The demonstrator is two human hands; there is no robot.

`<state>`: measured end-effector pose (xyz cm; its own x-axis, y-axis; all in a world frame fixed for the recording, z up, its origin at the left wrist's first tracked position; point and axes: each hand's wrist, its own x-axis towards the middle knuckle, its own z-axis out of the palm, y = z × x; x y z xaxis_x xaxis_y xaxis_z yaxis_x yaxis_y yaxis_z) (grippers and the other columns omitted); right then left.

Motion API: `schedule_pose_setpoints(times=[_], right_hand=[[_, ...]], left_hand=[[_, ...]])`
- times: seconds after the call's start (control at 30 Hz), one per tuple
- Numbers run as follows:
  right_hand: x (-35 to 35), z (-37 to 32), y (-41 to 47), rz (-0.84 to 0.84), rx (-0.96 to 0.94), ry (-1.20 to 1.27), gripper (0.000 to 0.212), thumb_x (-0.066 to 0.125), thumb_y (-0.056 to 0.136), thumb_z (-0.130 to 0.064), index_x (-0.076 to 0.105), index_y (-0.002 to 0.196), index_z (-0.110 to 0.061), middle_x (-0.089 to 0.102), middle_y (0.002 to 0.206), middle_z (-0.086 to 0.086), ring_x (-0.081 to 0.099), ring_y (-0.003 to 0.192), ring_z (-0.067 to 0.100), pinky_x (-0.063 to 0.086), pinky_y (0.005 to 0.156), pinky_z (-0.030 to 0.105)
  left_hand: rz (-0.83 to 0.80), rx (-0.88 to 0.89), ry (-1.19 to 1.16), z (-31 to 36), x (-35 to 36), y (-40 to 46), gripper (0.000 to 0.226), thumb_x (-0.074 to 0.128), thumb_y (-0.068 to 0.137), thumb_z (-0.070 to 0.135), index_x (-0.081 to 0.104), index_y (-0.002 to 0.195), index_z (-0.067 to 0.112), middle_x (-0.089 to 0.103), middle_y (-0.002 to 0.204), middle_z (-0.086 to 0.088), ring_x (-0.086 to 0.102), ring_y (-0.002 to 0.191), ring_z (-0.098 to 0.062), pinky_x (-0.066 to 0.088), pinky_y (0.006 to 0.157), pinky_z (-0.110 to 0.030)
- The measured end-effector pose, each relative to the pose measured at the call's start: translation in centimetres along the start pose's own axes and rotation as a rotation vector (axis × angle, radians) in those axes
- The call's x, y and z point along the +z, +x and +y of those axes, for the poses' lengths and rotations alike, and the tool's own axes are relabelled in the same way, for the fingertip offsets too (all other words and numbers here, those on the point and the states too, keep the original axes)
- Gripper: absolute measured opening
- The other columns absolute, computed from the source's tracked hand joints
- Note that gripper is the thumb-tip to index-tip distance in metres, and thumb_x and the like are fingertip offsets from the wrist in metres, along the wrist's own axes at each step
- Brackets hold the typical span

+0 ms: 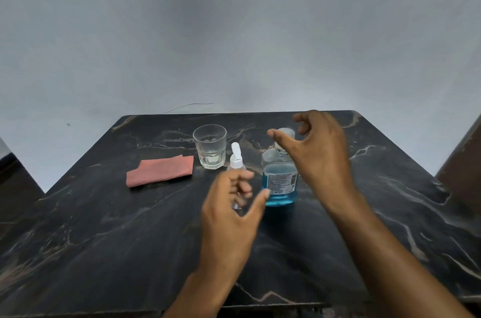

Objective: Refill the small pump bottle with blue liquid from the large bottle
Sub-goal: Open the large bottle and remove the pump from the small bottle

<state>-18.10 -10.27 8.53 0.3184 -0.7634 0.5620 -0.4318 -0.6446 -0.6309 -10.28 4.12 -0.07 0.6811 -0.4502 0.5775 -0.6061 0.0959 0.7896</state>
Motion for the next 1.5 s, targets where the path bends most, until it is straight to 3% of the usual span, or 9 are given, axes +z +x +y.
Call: schedule_pose_setpoints(times=[0.1, 0.2, 0.37, 0.6, 0.83, 0.97, 1.07, 1.27, 1.5], right_hand=[[-0.4, -0.1, 1.4, -0.150, 0.009, -0.023, 0.048, 0.079, 0.069, -0.061, 0.070, 0.094, -0.022, 0.064, 0.085, -0.009, 0.060, 0.077, 0.007, 0.046, 0.064, 0.024], [-1.0, -0.4, 2.0, -0.254, 0.003, -0.061, 0.038, 0.083, 0.067, -0.058, 0.067, 0.079, -0.026, 0.063, 0.071, -0.013, 0.060, 0.069, 0.001, 0.044, 0.055, 0.022], [-1.2, -0.4, 2.2, -0.292, -0.005, -0.081, 0.033, 0.084, 0.068, -0.055, 0.068, 0.074, -0.027, 0.064, 0.067, -0.013, 0.059, 0.064, -0.002, 0.038, 0.050, 0.019], [-1.6, -0.9, 3.3, -0.348, -0.052, -0.165, 0.036, 0.083, 0.070, -0.054, 0.076, 0.072, -0.019, 0.070, 0.066, -0.008, 0.061, 0.058, -0.001, 0.036, 0.046, 0.016], [-3.1, -1.0, 4.5, -0.567, -0.142, -0.094, 0.013, 0.079, 0.081, -0.032, 0.080, 0.091, -0.024, 0.069, 0.078, -0.018, 0.064, 0.076, -0.003, 0.046, 0.061, 0.015], [-3.8, -0.8, 5.0, -0.720, -0.164, 0.004, 0.045, 0.062, 0.082, -0.001, 0.074, 0.118, -0.024, 0.071, 0.117, -0.013, 0.064, 0.103, 0.002, 0.046, 0.075, 0.013], [-3.4, -1.0, 5.1, -0.696, -0.214, -0.100, 0.052, 0.070, 0.085, -0.023, 0.061, 0.135, -0.027, 0.063, 0.135, -0.009, 0.058, 0.107, 0.003, 0.038, 0.072, 0.009], [-3.0, -1.5, 5.3, -0.586, -0.295, -0.271, 0.033, 0.076, 0.080, -0.052, 0.073, 0.091, -0.021, 0.061, 0.072, -0.014, 0.052, 0.062, -0.002, 0.031, 0.051, 0.016], [-5.5, -1.0, 6.0, -0.326, -0.241, -0.043, 0.032, 0.086, 0.072, -0.042, 0.073, 0.095, -0.024, 0.069, 0.087, -0.008, 0.061, 0.076, 0.005, 0.044, 0.061, 0.018]], left_hand=[[-0.066, 0.015, -0.026, 1.5, 2.2, -1.0, 0.057, 0.086, 0.079, 0.013, 0.060, 0.129, 0.025, 0.060, 0.127, 0.011, 0.061, 0.116, -0.007, 0.048, 0.097, -0.013], [-0.087, -0.001, -0.007, 2.2, 4.9, -1.7, 0.087, 0.084, 0.082, 0.019, 0.036, 0.155, 0.019, 0.037, 0.158, 0.004, 0.033, 0.147, -0.002, 0.025, 0.114, -0.004], [-0.101, -0.076, 0.031, 2.5, 8.4, -0.9, 0.115, 0.081, 0.085, 0.041, -0.001, 0.163, 0.024, 0.009, 0.172, 0.002, 0.015, 0.158, -0.010, 0.027, 0.124, -0.024], [0.053, -0.068, 0.159, 1.9, 9.6, 1.2, 0.098, 0.058, 0.080, 0.069, 0.029, 0.157, 0.014, 0.043, 0.160, -0.002, 0.044, 0.146, -0.016, 0.037, 0.113, -0.021], [0.078, -0.075, 0.190, 1.5, 9.6, 1.5, 0.091, 0.072, 0.079, 0.065, 0.038, 0.151, 0.020, 0.053, 0.151, 0.002, 0.052, 0.137, -0.013, 0.034, 0.103, -0.012], [0.089, -0.065, 0.230, 1.3, 9.7, 1.5, 0.094, 0.076, 0.078, 0.063, 0.039, 0.151, 0.017, 0.053, 0.151, -0.001, 0.053, 0.137, -0.017, 0.043, 0.105, -0.023], [0.096, -0.062, 0.237, 1.4, 9.7, 1.6, 0.091, 0.076, 0.077, 0.064, 0.042, 0.148, 0.017, 0.055, 0.147, 0.001, 0.054, 0.134, -0.015, 0.047, 0.105, -0.025], [0.125, -0.036, 0.239, 1.8, 9.4, 1.5, 0.089, 0.070, 0.077, 0.070, 0.044, 0.144, 0.018, 0.058, 0.141, 0.002, 0.054, 0.128, -0.009, 0.043, 0.099, -0.016], [0.084, -0.038, 0.257, 1.8, 8.9, 1.6, 0.092, 0.073, 0.075, 0.068, 0.045, 0.145, 0.015, 0.058, 0.143, -0.001, 0.057, 0.131, -0.017, 0.051, 0.101, -0.028]])
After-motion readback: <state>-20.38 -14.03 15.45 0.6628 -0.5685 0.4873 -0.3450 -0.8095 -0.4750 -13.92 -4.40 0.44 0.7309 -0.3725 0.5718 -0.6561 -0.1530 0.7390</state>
